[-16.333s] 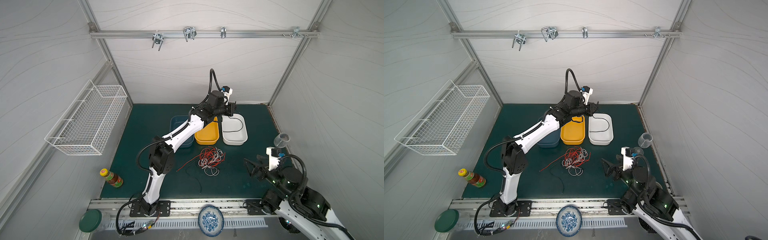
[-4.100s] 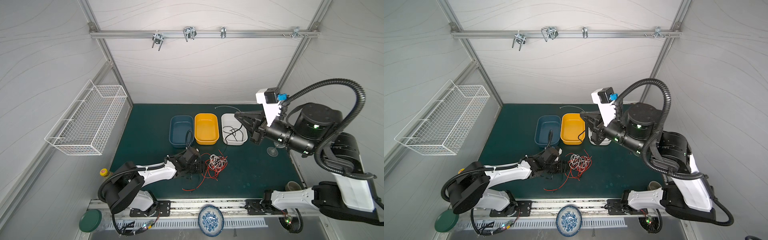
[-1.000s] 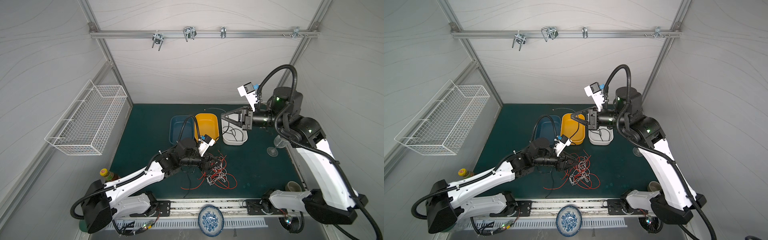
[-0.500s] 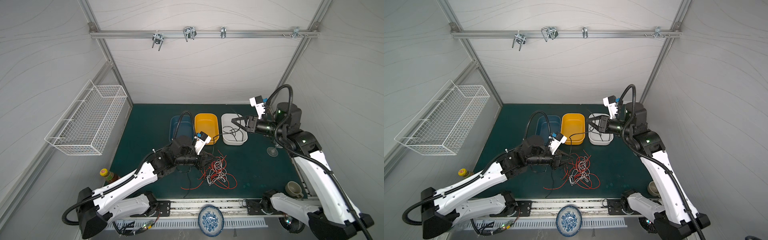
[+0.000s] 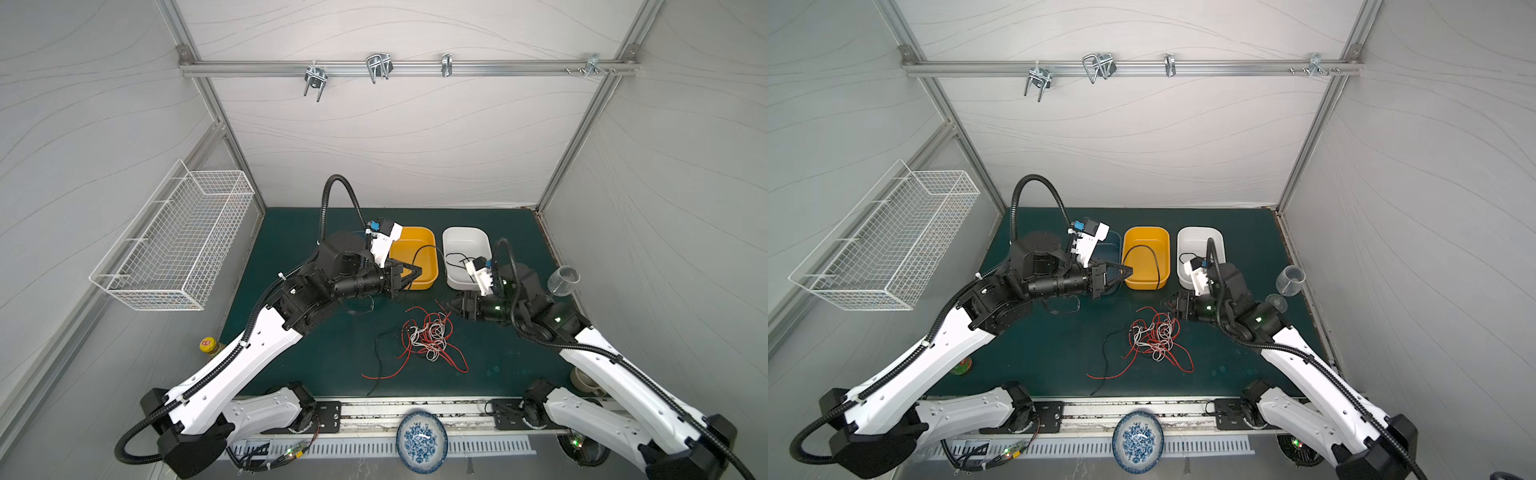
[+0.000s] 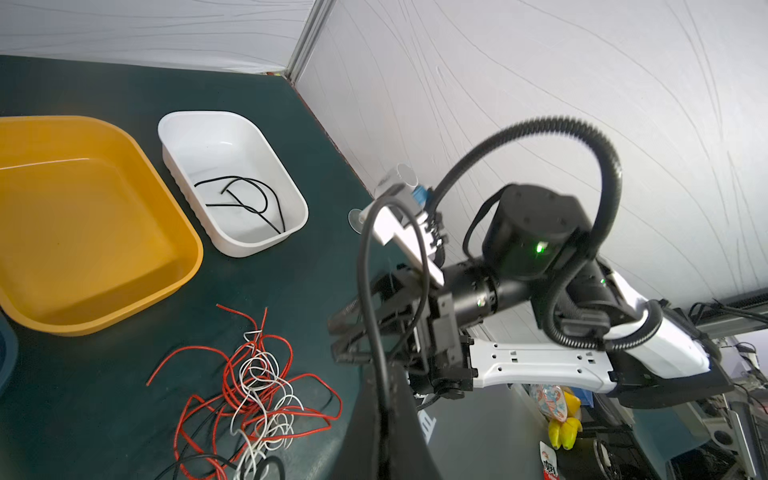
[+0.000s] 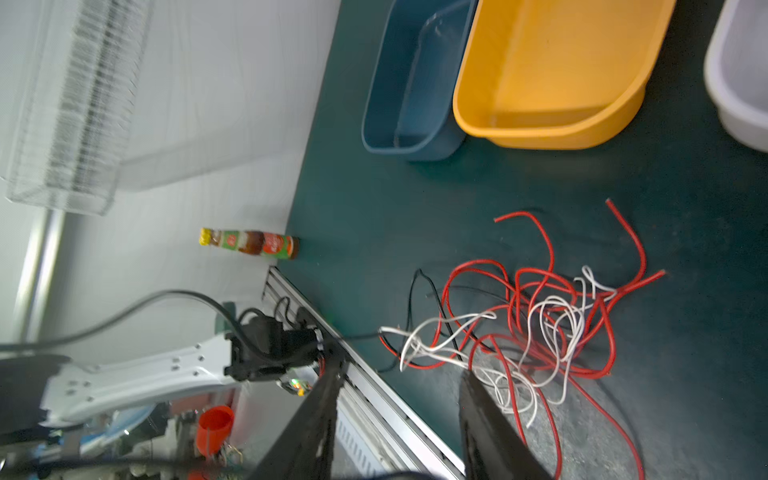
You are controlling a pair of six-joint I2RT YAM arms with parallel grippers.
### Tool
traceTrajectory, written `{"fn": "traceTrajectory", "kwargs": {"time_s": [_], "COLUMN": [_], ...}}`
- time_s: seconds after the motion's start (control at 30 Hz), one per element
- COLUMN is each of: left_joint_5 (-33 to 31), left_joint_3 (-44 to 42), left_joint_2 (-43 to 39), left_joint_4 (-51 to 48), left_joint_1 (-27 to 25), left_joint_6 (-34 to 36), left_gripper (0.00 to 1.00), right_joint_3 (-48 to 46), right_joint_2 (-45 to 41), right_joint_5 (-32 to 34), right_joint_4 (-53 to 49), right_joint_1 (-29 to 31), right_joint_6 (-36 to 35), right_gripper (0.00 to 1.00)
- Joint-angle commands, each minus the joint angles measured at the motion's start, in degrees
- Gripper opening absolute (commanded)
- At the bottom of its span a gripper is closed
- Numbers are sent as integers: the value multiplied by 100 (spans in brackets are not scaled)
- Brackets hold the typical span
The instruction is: Untangle the cables
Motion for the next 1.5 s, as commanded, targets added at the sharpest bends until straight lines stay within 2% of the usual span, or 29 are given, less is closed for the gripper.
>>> {"fn": "traceTrajectory", "kwargs": {"time_s": [0.0,0.1,0.23,0.43,0.63,0.73,0.83,0.93,1.03,1.2,1.47], "left_joint_5": [-150,-366,-763,-858,-840,-881,-1032,-924,-829,-738,-488], "left_joint_3": [374,419,539,555,455,593,756,1004,1311,1947,3091], "left_joint_2": [19,-51,-157,-160,-193,-233,-269,-161,137,892,2447], "left_joint_4": [-40,31,-56,18,214,98,-174,-490,-763,-867,-497], "left_joint_1": [22,23,148,179,180,183,210,324,435,532,567], "left_joint_6": [-274,-412,-569,-807,-1010,-978,-817,-695,-552,-309,-70], "left_gripper": [0,0,0,0,0,0,0,0,0,0,0], "right_joint_3": [-514,-950,-1256,-1553,-1506,-1490,-1551,-1852,-2105,-2142,-1588], "right_joint_2": [61,240,368,586,1224,1571,1649,1257,390,-1487,-3161], "right_joint_5": [724,914,1713,2268,3068,3087,3027,3117,3510,4151,4688], "right_joint_4": [925,1709,2148,3101,3301,3619,3798,3893,3443,1966,-87], "right_joint_1": [524,925,1560,2268,2394,2376,2384,2384,2385,2377,2384], "right_joint_6": [323,439,237,-134,-114,-204,-245,-280,-303,-249,-78], "right_gripper": [52,55,59,61,54,48,45,46,51,60,62]}}
